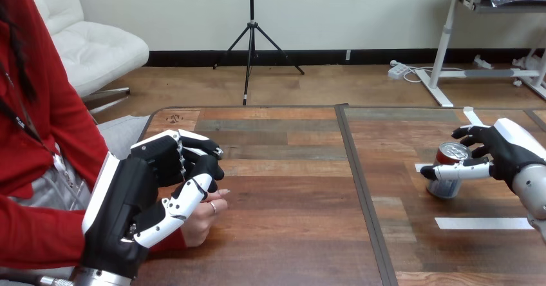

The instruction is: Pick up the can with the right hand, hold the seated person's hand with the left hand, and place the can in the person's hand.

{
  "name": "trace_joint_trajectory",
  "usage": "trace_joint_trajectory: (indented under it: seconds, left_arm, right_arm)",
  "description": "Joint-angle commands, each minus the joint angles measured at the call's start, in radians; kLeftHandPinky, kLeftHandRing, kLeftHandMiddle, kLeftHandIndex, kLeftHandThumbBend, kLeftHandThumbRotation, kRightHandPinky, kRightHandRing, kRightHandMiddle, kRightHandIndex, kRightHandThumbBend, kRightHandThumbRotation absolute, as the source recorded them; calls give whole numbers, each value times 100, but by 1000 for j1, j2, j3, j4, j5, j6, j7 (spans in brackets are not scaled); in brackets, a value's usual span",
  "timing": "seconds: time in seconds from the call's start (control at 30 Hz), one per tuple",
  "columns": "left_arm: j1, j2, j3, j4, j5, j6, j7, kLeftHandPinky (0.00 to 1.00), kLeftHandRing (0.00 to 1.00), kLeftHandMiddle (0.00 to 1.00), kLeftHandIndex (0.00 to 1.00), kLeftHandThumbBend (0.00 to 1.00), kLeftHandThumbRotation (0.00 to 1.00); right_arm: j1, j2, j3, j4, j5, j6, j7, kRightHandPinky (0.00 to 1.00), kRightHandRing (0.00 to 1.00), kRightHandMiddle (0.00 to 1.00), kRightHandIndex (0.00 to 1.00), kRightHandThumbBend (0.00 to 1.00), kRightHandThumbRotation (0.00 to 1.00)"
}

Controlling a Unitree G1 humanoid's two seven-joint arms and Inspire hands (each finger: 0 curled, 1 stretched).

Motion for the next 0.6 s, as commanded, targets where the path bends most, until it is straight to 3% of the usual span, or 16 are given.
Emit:
trace_joint_trajectory:
  seconds: [0.0, 0.57]
  left_arm:
    - [-51, 5, 11, -18, -4, -17, 0, 30, 38, 45, 51, 28, 32]
    - [-48, 5, 12, -24, -7, -7, 0, 30, 38, 45, 51, 29, 31]
  right_arm:
    - [-85, 11, -4, -9, 22, 6, 0, 66, 80, 84, 83, 100, 37]
    - [-74, 8, 14, -19, 14, -9, -19, 67, 76, 79, 80, 98, 30]
